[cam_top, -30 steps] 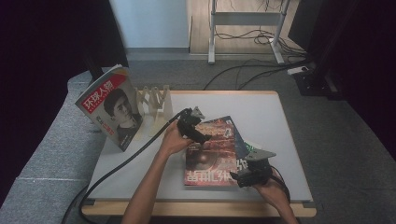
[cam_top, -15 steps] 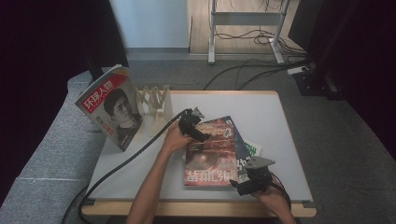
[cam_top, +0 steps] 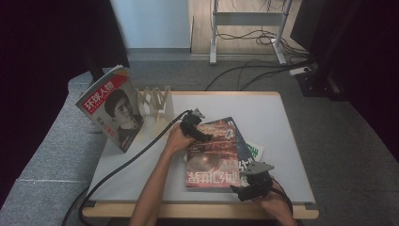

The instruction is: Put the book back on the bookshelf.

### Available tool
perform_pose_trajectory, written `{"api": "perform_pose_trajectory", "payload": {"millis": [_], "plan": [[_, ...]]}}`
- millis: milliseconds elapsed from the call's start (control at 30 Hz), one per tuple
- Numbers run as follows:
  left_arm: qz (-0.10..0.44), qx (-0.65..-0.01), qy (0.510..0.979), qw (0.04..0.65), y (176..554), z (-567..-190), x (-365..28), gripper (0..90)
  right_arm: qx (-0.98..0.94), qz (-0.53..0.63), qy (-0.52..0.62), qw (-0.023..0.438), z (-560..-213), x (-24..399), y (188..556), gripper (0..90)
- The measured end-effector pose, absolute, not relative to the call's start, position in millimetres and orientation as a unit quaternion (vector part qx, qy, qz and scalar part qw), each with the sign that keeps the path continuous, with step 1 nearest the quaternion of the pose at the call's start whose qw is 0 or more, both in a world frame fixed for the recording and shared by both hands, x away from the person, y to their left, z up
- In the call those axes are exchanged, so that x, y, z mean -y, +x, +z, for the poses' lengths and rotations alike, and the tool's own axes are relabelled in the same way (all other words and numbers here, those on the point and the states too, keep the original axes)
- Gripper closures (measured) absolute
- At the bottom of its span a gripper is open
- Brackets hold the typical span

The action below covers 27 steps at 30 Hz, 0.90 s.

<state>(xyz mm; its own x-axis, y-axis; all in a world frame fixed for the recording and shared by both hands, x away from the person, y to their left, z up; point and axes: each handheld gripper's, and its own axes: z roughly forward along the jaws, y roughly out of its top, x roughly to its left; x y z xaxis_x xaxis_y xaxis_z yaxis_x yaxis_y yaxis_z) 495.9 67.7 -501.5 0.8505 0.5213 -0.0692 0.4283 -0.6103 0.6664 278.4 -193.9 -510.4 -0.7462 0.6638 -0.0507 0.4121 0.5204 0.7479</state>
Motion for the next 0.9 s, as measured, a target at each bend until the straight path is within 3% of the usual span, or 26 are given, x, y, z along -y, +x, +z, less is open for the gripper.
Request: {"api": "perform_pose_trajectory", "payload": {"millis": [900], "plan": [[0.084,-0.29,0.893,0.334,474.4,-498.3,-83.6,0.0,-0.837,0.373,0.357,0.183,-511.6,226.9,295.8,0.0]]}}
